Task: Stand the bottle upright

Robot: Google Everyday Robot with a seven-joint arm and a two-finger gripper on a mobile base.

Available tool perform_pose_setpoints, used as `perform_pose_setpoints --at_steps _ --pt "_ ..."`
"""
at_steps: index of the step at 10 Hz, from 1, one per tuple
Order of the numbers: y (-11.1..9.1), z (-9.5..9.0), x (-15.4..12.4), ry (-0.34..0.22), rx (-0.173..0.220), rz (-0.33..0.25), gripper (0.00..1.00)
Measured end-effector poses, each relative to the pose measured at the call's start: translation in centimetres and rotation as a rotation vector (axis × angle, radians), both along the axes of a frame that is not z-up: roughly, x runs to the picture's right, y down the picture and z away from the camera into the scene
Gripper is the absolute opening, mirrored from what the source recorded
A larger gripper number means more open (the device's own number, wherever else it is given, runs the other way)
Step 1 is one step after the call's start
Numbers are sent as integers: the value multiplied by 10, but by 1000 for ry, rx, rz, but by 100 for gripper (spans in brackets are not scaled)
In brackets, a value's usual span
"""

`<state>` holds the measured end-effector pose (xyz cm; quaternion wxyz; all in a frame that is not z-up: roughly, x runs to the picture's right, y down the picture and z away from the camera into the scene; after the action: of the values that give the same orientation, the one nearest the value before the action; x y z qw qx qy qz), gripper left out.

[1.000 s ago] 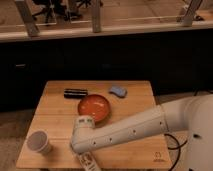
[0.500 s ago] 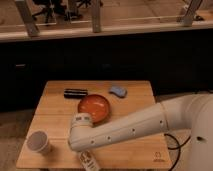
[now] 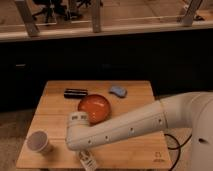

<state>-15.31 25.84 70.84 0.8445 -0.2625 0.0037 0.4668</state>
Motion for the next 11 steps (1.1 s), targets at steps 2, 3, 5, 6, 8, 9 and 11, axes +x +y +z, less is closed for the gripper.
perform_pose_setpoints --at_steps 2,3,5,6,8,9,11 --pt "-3 -1 -1 0 7 1 0" --pt "-5 -2 0 2 12 2 0" --pt "-7 -3 -1 2 16 3 0" --pt "-7 -1 -1 3 13 4 0" --pt "-7 0 -1 2 10 0 0" --pt "-6 1 -2 1 9 -1 0" --pt "-6 2 -1 1 7 2 0"
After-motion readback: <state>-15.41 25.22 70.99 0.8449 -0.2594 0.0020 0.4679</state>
